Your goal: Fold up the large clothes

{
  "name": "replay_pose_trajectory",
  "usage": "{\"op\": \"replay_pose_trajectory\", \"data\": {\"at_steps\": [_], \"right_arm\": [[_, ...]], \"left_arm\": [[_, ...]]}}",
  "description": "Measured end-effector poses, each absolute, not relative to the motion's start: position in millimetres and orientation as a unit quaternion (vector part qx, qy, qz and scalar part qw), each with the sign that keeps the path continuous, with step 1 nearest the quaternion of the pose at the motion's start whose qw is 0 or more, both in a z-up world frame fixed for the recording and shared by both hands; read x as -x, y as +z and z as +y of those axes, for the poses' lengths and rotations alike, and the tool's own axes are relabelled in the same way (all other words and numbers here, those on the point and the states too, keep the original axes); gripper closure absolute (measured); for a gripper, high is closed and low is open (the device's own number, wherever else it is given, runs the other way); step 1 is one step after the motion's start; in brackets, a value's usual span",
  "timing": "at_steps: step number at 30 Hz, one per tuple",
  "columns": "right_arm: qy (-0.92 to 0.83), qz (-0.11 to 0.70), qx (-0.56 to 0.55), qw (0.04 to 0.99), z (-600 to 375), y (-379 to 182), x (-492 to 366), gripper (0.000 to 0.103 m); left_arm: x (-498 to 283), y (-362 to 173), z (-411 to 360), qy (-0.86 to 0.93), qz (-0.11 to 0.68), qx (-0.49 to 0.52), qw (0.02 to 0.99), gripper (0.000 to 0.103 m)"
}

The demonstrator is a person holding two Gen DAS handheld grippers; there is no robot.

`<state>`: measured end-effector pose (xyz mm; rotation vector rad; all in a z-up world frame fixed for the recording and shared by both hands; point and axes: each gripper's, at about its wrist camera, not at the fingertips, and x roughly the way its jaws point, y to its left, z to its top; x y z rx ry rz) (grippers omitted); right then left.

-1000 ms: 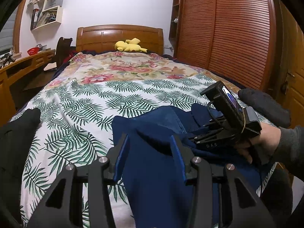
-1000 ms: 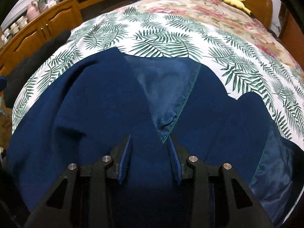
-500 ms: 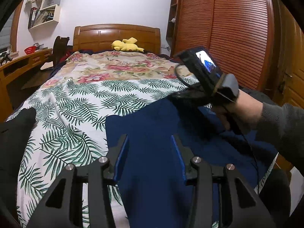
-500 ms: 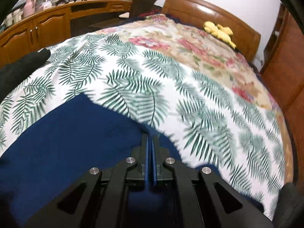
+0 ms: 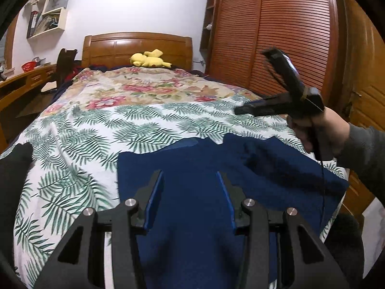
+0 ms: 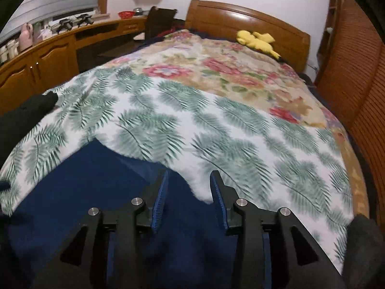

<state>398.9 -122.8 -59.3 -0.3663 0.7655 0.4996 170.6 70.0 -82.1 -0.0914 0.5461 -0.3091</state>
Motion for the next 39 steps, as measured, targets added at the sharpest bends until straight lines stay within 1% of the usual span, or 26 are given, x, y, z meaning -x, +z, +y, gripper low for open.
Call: {"op": "replay_pose_trajectory", "data": {"at_steps": [3, 6, 13, 21, 24, 26, 27, 28, 31, 33, 35, 37, 39], "right_arm": [[0.206, 0.378, 0.188, 0.883, -168, -63, -393, 0.067], [0.163, 0.403, 0.187, 0.881, -212, -78, -398, 0.067], [0.079, 0.465, 0.115, 0.874, -304, -119, -423, 0.067], [0.061, 0.515, 0.059, 0.853, -336, -154, -438, 0.067], [0.065, 0.515, 0.052, 0.853, -334, -157, -436, 0.067], [0.077, 0.51, 0.054, 0.855, -332, -157, -436, 0.08], [0.085, 0.506, 0.055, 0.856, -332, -156, -437, 0.094], [0.092, 0.498, 0.061, 0.86, -331, -154, -436, 0.099], [0.08, 0.45, 0.083, 0.885, -330, -140, -430, 0.102], [0.027, 0.424, 0.091, 0.901, -338, -130, -429, 0.103], [-0.018, 0.434, 0.095, 0.896, -348, -132, -436, 0.102], [-0.055, 0.438, 0.124, 0.889, -350, -136, -438, 0.102], [-0.05, 0.434, 0.097, 0.894, -361, -131, -435, 0.102]], "left_arm": [[-173, -81, 58, -0.164, 0.268, 0.042, 0.949, 0.06], [-176, -82, 47, -0.172, 0.271, 0.037, 0.946, 0.06], [-179, -85, 27, -0.182, 0.28, 0.023, 0.942, 0.06], [-182, -87, 20, -0.183, 0.288, 0.015, 0.94, 0.06], [-181, -87, 20, -0.183, 0.288, 0.014, 0.94, 0.06], [-180, -87, 20, -0.183, 0.288, 0.014, 0.94, 0.06], [-180, -86, 20, -0.183, 0.289, 0.014, 0.94, 0.06], [-180, -86, 21, -0.182, 0.289, 0.013, 0.94, 0.06], [-179, -85, 22, -0.182, 0.288, 0.016, 0.94, 0.06], [-179, -85, 23, -0.182, 0.287, 0.017, 0.94, 0.06], [-178, -85, 23, -0.182, 0.287, 0.015, 0.94, 0.06], [-179, -85, 22, -0.182, 0.288, 0.014, 0.94, 0.06], [-178, -85, 23, -0.183, 0.288, 0.015, 0.94, 0.06]]}}
